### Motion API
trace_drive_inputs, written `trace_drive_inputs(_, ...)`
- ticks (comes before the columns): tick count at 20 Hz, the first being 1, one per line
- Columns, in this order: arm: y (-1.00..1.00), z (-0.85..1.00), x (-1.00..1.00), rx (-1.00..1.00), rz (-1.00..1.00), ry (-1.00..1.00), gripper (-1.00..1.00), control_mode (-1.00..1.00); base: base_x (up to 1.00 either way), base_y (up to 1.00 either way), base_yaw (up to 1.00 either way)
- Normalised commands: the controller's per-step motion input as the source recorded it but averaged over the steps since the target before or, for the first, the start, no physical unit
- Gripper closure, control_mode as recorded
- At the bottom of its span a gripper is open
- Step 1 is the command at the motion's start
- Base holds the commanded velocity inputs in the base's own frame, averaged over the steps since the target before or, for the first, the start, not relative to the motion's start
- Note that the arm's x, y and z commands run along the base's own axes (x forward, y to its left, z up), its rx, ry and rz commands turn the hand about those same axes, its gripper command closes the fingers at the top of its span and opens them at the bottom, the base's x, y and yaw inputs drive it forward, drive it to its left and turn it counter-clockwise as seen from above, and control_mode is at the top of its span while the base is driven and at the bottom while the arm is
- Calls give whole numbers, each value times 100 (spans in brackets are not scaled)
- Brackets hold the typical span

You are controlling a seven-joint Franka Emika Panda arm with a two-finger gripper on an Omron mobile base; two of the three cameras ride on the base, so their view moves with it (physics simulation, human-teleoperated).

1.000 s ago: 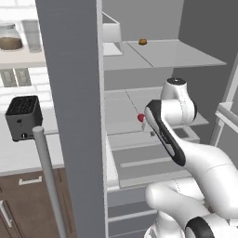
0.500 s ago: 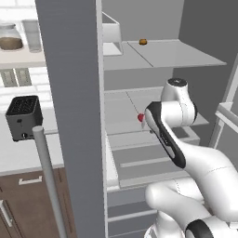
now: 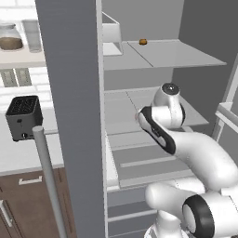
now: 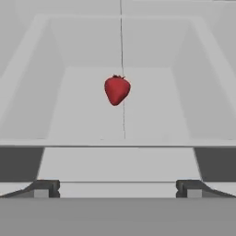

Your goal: Take the strawberry from the fridge and place it on top of the pancake, located on the dining counter.

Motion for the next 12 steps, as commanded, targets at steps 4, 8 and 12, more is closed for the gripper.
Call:
trace_drive_inputs(4,0,-7,96,0,0,0,-100,-100,0,0,0)
trace_drive_inputs(8,4,-27,74,0,0,0,-100,-100,0,0,0)
trace_drive_inputs(12,0,-25,44,0,0,0,-100,-100,0,0,0)
